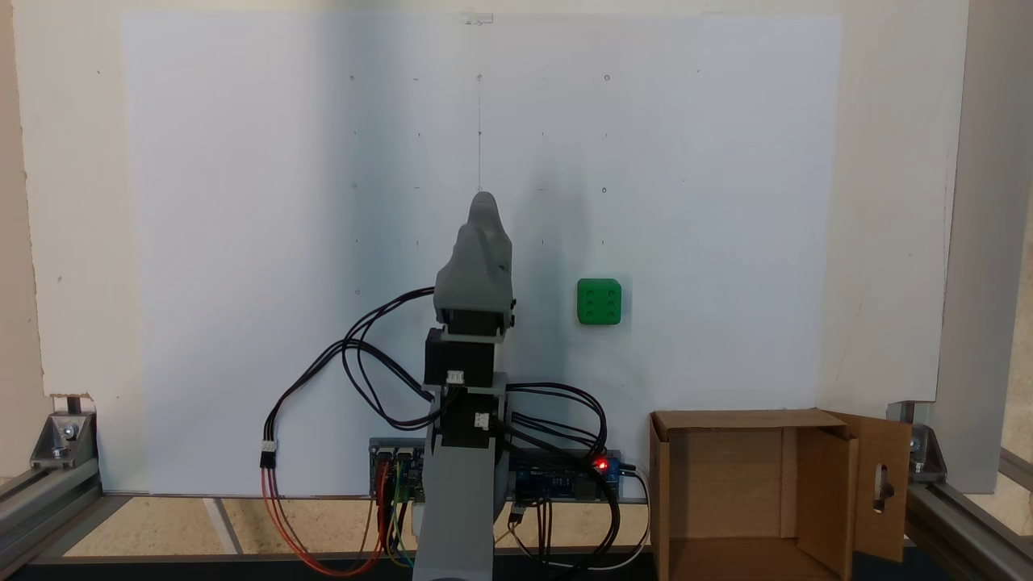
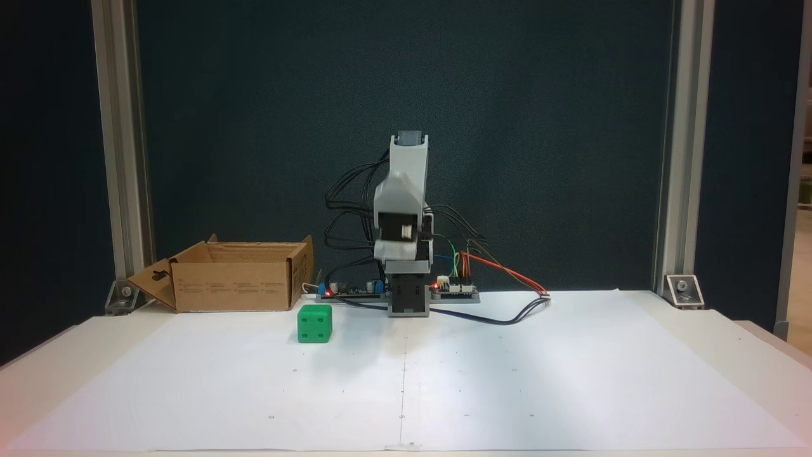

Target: Grasp a green dice and put it in the bin.

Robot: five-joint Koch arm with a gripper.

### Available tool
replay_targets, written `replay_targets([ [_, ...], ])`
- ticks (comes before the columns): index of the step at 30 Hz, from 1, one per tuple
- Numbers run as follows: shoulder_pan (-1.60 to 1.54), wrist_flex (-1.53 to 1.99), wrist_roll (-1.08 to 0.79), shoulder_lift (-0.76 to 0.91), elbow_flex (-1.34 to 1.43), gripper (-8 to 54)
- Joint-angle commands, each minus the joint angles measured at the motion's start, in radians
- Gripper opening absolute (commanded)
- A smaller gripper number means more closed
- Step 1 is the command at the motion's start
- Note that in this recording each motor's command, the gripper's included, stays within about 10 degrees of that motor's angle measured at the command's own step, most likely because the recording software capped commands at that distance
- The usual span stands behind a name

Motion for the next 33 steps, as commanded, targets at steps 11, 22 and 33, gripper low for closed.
replay_targets([
  [11,0.006,0.834,0.107,0.109,-0.515,43.7],
  [22,0.063,1.577,0.107,0.089,-0.865,43.9],
  [33,0.16,2.288,0.123,-0.129,-1.262,44.1],
])
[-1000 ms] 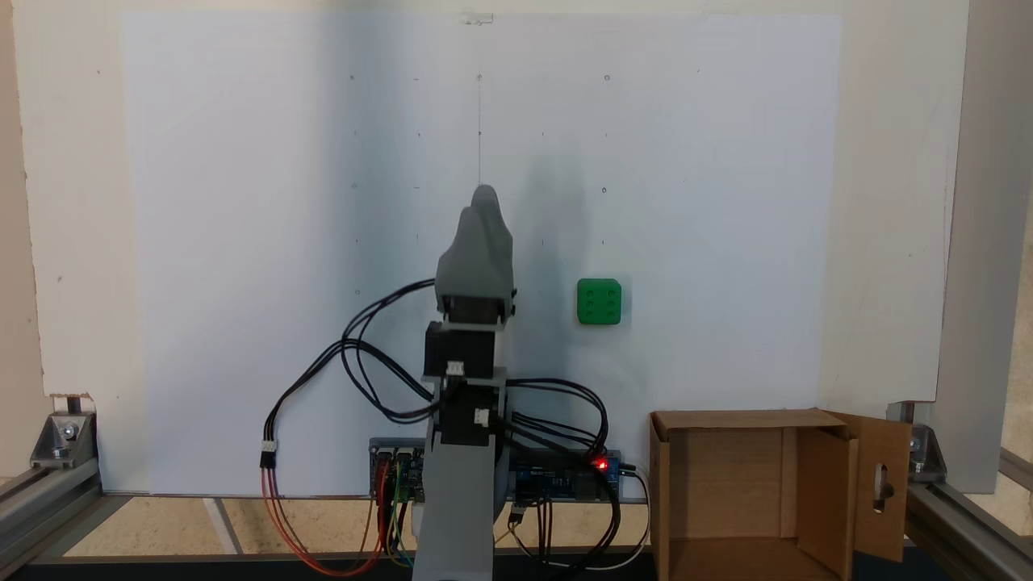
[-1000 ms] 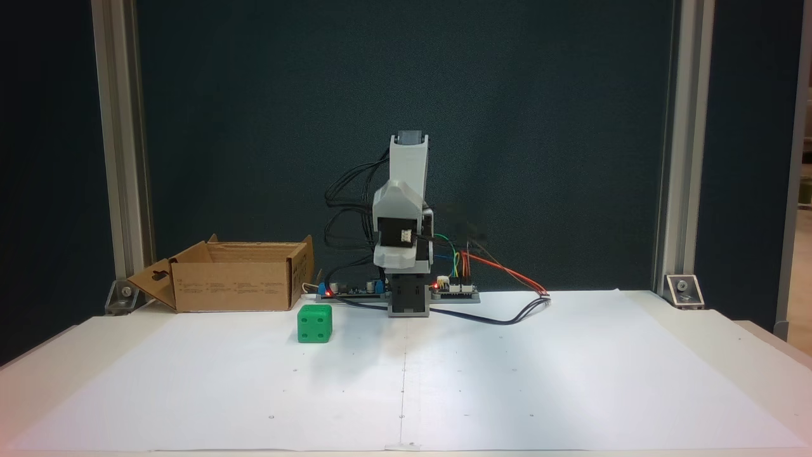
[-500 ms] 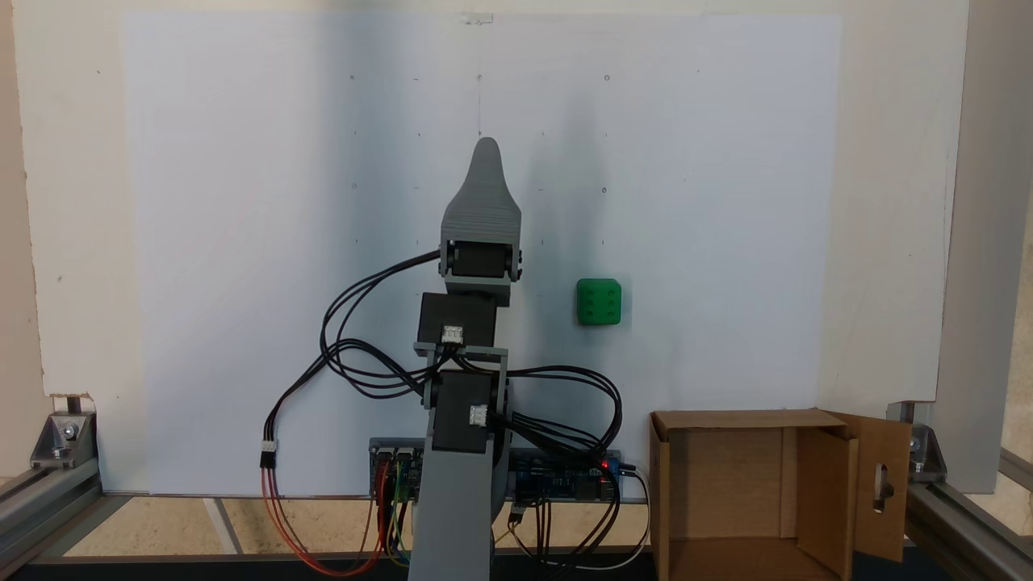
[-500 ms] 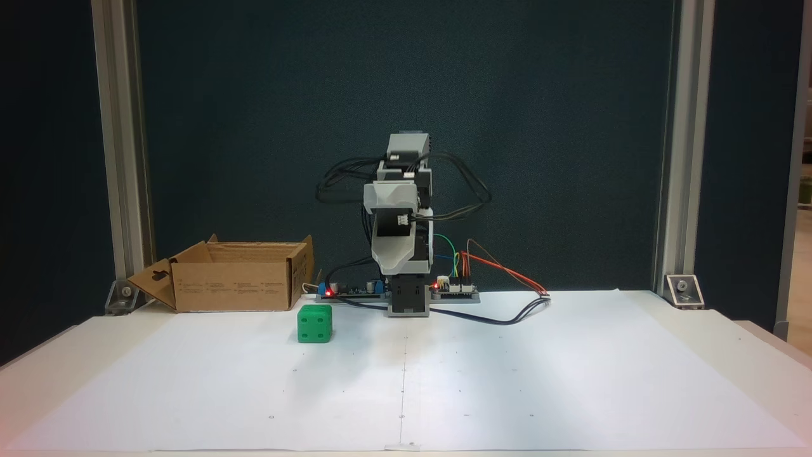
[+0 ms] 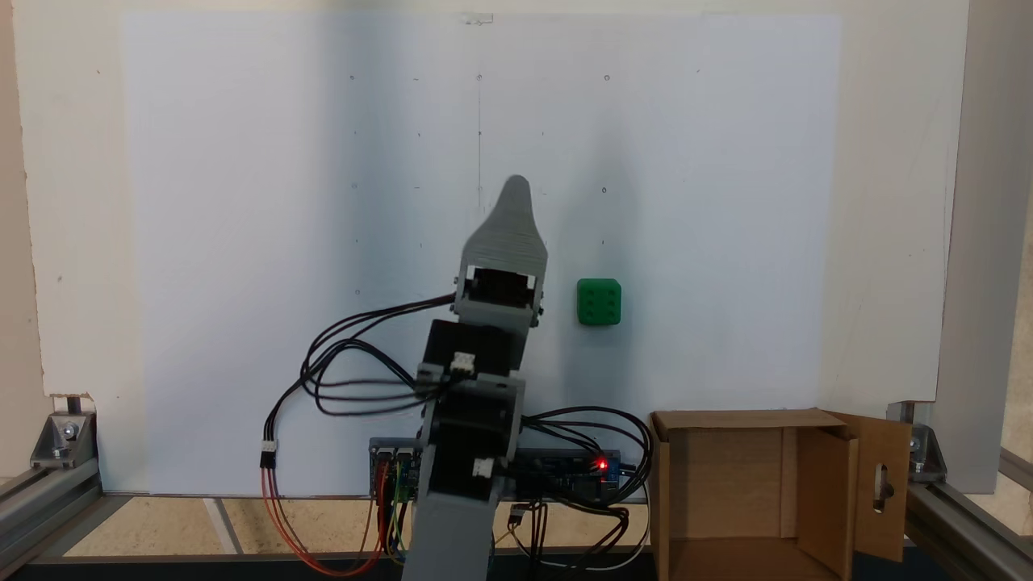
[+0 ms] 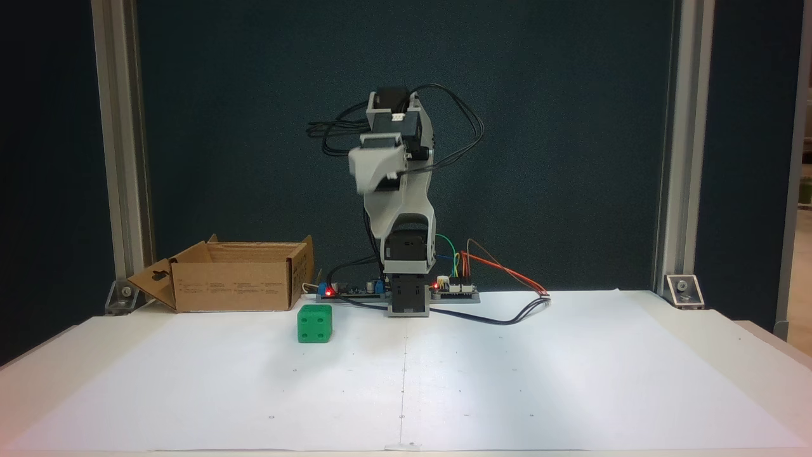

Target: Grasp a green dice and put it in the bin.

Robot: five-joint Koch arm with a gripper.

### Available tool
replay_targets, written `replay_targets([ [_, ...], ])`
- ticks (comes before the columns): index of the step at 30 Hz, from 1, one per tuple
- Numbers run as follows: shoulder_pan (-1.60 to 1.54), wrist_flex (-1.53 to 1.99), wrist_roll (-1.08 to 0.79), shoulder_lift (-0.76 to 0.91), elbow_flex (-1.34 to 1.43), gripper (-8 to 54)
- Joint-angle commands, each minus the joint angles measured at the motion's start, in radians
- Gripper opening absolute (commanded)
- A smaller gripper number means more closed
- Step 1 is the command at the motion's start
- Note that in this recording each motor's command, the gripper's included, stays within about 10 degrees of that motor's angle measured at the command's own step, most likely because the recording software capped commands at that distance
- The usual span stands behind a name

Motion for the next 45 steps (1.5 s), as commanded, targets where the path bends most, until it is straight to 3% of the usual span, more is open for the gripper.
replay_targets([
  [1,0.038,0.161,0.055,-0.048,-0.115,44.1],
  [5,0.118,0.403,0.038,-0.115,-0.195,44.3],
  [12,0.342,0.704,-0.163,-0.239,-0.385,44.6],
  [26,0.624,0.672,-0.664,-0.341,-0.445,45.5],
  [38,0.686,0.586,-0.848,-0.43,-0.437,46.5],
  [45,0.689,0.529,-0.856,-0.436,-0.322,46.5],
])
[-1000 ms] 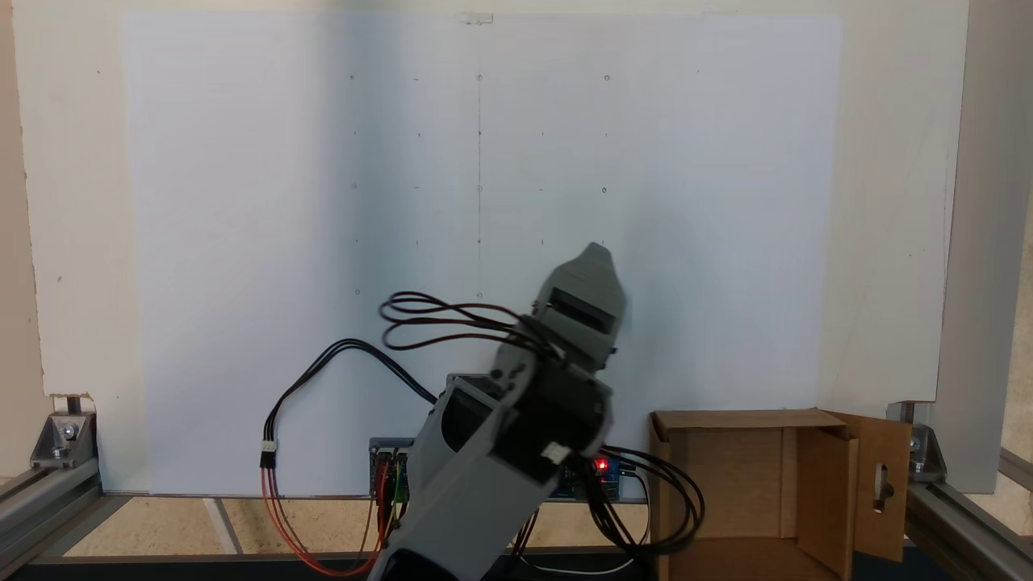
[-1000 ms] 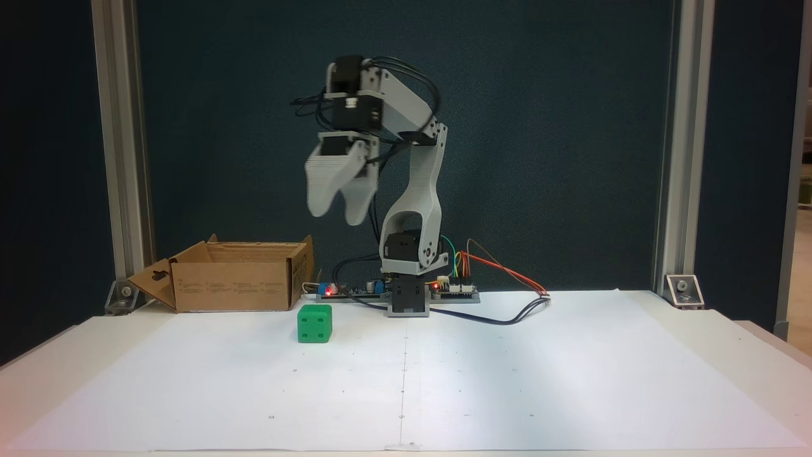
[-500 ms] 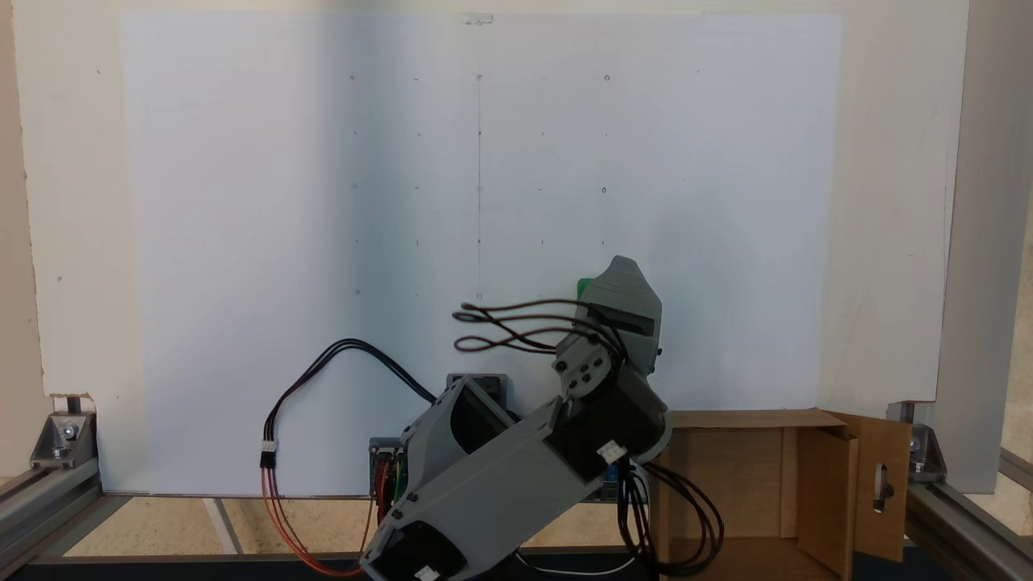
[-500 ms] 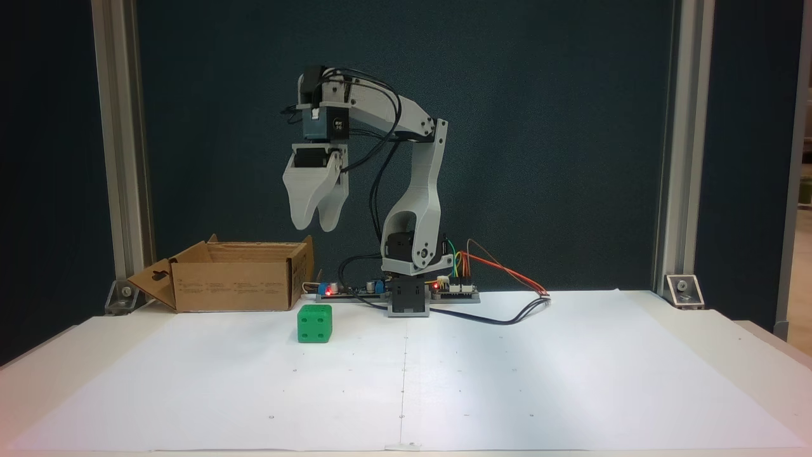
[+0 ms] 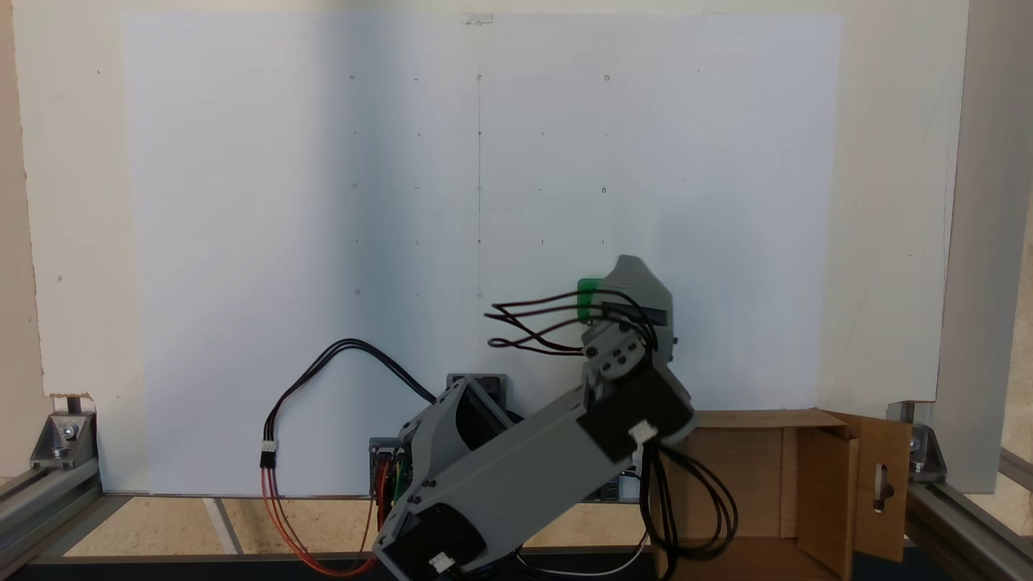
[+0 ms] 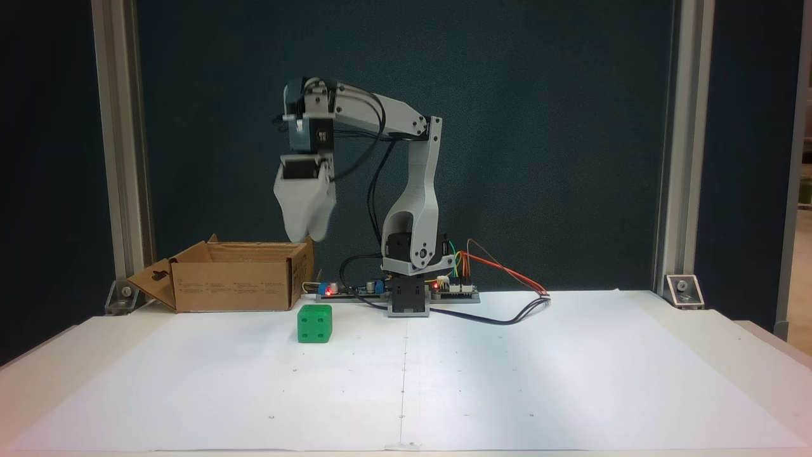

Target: Grasp a green dice and put it in the bin.

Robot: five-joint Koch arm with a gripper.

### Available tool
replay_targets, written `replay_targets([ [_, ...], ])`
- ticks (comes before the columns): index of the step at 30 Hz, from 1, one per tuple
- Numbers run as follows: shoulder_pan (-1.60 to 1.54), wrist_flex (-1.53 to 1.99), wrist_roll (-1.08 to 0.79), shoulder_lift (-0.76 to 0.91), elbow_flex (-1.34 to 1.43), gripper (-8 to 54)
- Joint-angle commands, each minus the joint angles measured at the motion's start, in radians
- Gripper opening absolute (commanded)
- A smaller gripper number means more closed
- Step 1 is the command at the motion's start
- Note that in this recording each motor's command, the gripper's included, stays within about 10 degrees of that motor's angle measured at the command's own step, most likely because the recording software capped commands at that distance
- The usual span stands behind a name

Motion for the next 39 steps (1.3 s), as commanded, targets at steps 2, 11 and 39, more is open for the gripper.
replay_targets([
  [2,-0.005,-0.04,-0.08,0.003,0.069,46.5],
  [11,-0.015,-0.158,-0.078,0.032,0.245,46.5],
  [39,-0.009,-0.471,-0.117,0.146,0.495,46.6],
])
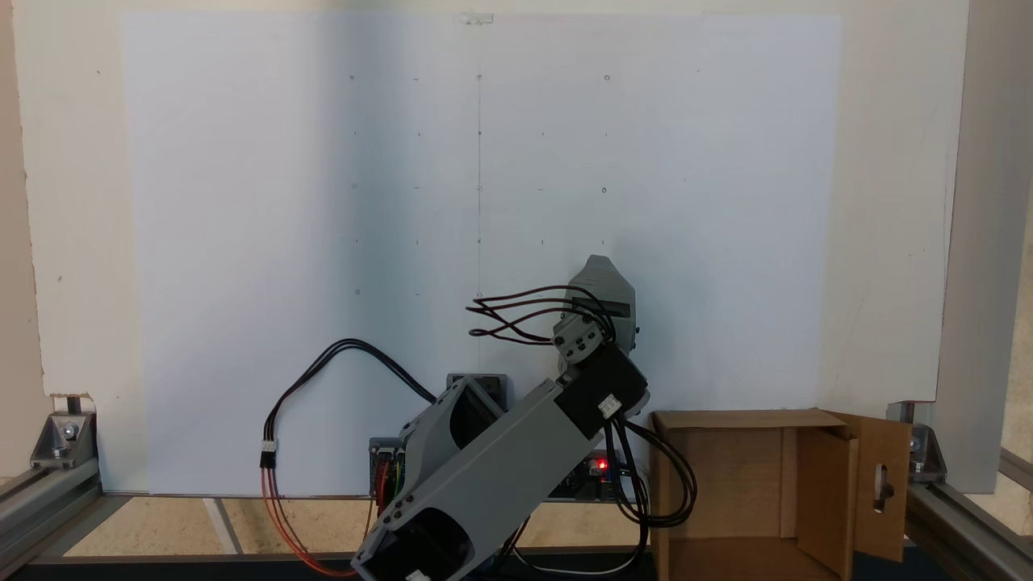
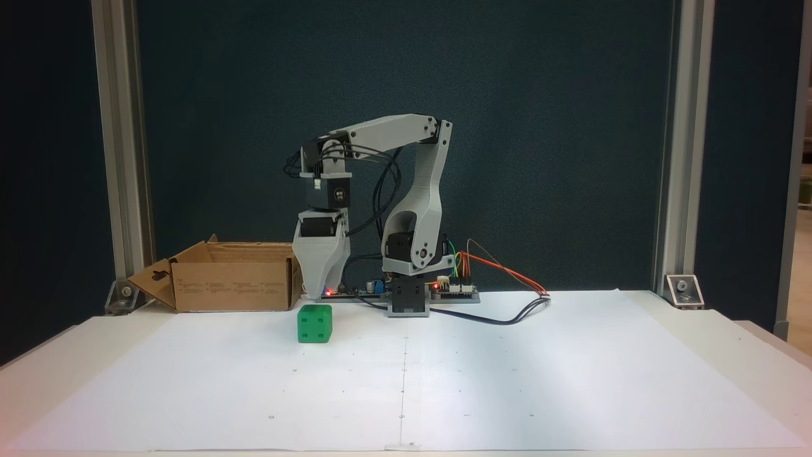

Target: Grasp a green dice and put it in the bin.

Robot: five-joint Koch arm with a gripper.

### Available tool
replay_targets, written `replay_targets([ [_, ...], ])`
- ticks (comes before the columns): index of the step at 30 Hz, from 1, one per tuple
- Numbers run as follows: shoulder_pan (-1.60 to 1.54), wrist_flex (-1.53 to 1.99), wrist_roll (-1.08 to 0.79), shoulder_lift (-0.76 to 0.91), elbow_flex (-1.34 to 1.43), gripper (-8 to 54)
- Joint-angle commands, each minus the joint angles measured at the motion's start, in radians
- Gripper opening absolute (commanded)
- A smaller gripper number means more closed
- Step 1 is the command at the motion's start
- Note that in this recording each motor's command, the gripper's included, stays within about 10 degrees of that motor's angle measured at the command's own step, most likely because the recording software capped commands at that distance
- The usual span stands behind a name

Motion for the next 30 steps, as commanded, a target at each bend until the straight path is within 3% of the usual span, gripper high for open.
replay_targets([
  [1,0.005,-0.029,-0.124,0.028,-0.006,46.6],
  [9,0.026,-0.129,-0.218,0.018,0.055,46.8],
  [30,0.069,-0.239,-0.233,-0.109,0.075,45.3],
])
